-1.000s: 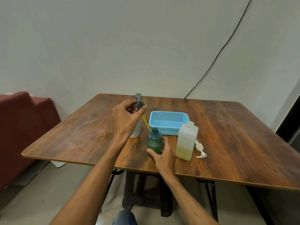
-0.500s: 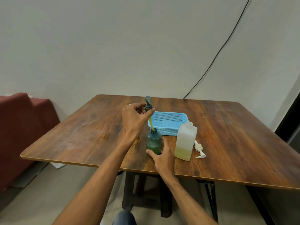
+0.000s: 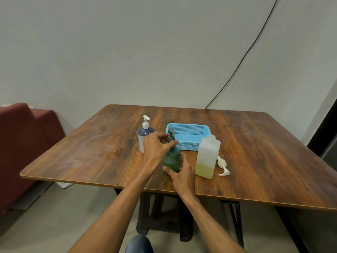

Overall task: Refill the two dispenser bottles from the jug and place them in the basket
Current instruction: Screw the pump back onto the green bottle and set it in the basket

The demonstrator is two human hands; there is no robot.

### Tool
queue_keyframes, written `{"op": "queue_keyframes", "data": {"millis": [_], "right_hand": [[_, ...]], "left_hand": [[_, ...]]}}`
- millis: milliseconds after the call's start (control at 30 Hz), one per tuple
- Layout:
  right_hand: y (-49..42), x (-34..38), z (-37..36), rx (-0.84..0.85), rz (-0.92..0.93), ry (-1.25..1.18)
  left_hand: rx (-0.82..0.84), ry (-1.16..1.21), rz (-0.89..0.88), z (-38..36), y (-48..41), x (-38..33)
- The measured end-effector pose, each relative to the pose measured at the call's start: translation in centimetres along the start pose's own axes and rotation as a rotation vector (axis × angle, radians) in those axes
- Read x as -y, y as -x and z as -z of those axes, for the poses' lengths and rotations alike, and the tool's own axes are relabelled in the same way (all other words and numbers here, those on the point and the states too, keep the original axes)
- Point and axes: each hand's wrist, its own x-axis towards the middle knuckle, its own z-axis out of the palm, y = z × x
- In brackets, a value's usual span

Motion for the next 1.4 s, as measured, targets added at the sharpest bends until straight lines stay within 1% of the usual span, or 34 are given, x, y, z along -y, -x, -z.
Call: {"op": "queue_keyframes", "data": {"millis": [267,400,567,633,667,800,967,1033,1067,1167,1200,1233,1267,1333,1400], "right_hand": [[0.0,0.2,0.2,-0.008,0.014,0.008],[0.0,0.2,0.2,-0.008,0.008,0.015],[0.0,0.2,0.2,0.002,0.012,0.007],[0.0,0.3,0.2,0.000,0.012,0.011],[0.0,0.3,0.2,0.000,0.012,0.011],[0.0,0.3,0.3,0.003,0.007,0.015],[0.0,0.2,0.3,0.005,0.006,0.001],[0.0,0.2,0.4,0.006,0.007,0.002],[0.0,0.2,0.4,0.010,0.009,0.002],[0.1,0.0,0.3,0.019,0.016,0.011],[0.1,0.0,0.3,0.021,0.017,0.017],[0.1,0.0,0.3,0.023,0.017,0.019],[0.1,0.0,0.3,0.023,0.017,0.020],[0.1,0.2,0.4,0.009,0.006,0.026],[0.0,0.3,0.5,0.005,0.005,0.027]], "left_hand": [[0.023,-0.006,-0.016,-0.6,0.9,1.3],[0.079,0.014,-0.026,-0.4,1.1,1.8],[0.195,0.150,0.028,0.2,1.2,2.3],[0.212,0.224,0.069,0.3,1.6,2.5],[0.191,0.251,0.078,0.2,1.8,2.5],[0.005,0.326,0.085,-0.5,2.5,1.9],[-0.015,0.247,0.035,-1.2,2.1,1.6],[0.045,0.225,0.032,-0.9,2.1,1.9],[0.107,0.236,0.044,-0.6,2.1,2.0],[0.326,0.374,0.083,0.0,2.2,2.5],[0.361,0.418,0.100,0.0,2.4,2.6],[0.355,0.452,0.118,-0.1,2.6,2.6],[0.288,0.450,0.126,-0.3,2.8,2.6],[0.096,0.398,0.120,-1.0,3.1,2.4],[-0.020,0.375,0.118,-1.6,3.1,1.8]]}}
